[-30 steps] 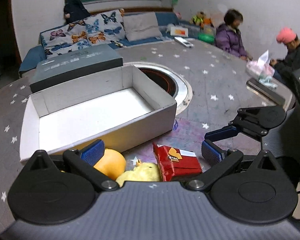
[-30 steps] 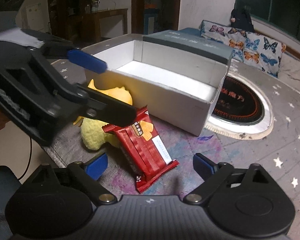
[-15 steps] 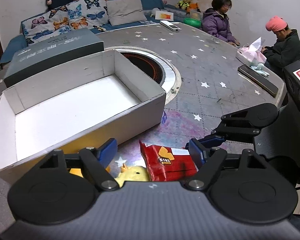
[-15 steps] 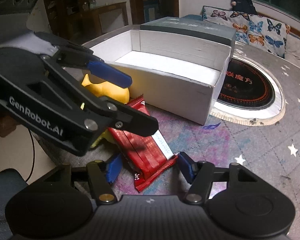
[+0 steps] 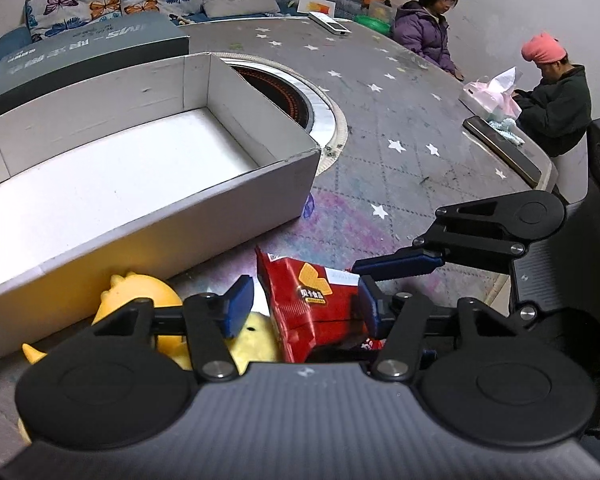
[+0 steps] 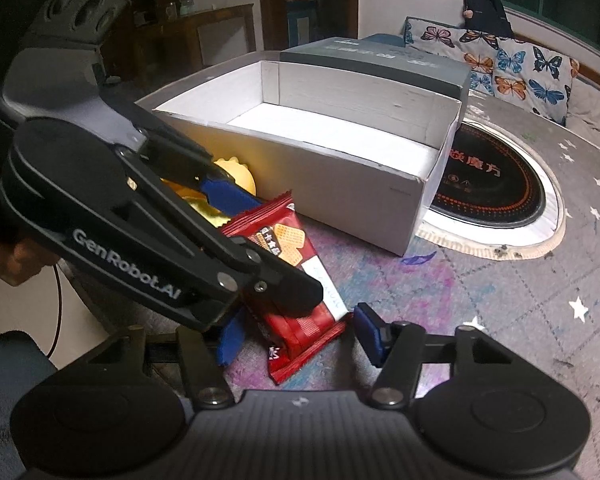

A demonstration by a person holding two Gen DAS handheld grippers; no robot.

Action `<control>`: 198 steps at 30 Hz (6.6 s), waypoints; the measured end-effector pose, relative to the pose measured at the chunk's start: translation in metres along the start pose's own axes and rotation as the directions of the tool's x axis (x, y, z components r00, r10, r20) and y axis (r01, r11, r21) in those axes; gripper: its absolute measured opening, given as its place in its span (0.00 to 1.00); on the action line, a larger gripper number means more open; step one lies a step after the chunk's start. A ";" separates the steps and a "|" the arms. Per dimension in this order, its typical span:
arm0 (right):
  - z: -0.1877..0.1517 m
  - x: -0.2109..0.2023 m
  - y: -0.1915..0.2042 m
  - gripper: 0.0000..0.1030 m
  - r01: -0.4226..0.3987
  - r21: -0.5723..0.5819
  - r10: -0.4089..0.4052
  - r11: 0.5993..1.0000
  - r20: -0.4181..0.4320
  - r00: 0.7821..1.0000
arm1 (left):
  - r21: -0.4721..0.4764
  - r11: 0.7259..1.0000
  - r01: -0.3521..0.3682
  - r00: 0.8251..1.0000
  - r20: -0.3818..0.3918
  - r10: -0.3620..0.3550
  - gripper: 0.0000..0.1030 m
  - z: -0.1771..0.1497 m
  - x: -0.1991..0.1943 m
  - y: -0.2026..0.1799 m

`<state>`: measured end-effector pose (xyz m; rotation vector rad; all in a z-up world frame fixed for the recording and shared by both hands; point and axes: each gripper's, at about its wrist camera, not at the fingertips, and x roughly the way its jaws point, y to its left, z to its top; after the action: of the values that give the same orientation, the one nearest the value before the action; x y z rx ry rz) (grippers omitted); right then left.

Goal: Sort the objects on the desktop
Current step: 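Close the left gripper on the red snack bag, then lift the red snack bag with the left gripper over the white box, then open the left gripper to drop the bag into the box, then move the left gripper down to the yellow plush chick, then close the left gripper on the yellow plush chick and lift, then carry the chick into the box and open the left gripper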

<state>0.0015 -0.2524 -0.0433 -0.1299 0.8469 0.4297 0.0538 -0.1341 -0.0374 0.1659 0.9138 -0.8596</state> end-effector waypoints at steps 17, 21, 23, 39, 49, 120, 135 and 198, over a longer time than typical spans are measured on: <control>0.026 -0.025 0.010 0.51 0.070 -0.110 -0.065 0.992 0.049 0.997 | -0.005 0.999 0.032 0.991 0.129 -0.031 0.37 0.014 -0.044 -0.006; 0.046 -0.037 0.011 0.51 0.098 -0.158 -0.083 0.982 0.097 0.992 | 0.004 1.000 0.022 0.981 0.195 -0.022 0.37 0.029 -0.062 -0.005; 0.059 -0.039 0.011 0.51 0.114 -0.178 -0.093 0.977 0.123 0.988 | 0.008 1.000 0.010 0.975 0.223 -0.012 0.37 0.037 -0.068 -0.003; 0.135 0.045 -0.015 0.50 0.083 -0.214 -0.070 0.973 0.068 0.995 | -0.152 0.988 0.019 0.972 0.232 0.017 0.37 0.074 -0.039 0.079; 0.133 0.090 -0.032 0.50 0.051 -0.187 -0.065 0.981 -0.069 0.996 | -0.244 0.970 0.022 0.989 0.150 0.015 0.37 0.069 -0.001 0.121; 0.017 0.014 0.039 0.95 -0.043 -0.143 0.040 0.989 -0.023 0.999 | -0.174 0.943 -0.284 0.950 0.080 0.301 0.74 -0.086 -0.087 0.016; 0.020 0.025 0.041 0.85 -0.069 -0.122 0.065 0.990 -0.031 0.997 | -0.246 0.934 -0.259 0.958 0.060 0.281 0.74 -0.078 -0.077 0.023; 0.114 0.015 0.006 0.30 -0.014 -0.194 0.030 0.981 0.079 0.996 | -0.158 0.978 -0.135 0.968 0.191 0.164 0.52 0.034 -0.082 0.050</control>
<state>0.0874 -0.2100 0.0212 -0.2806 0.7258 0.5343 0.0848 -0.0687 0.0344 0.0207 0.7582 -0.6543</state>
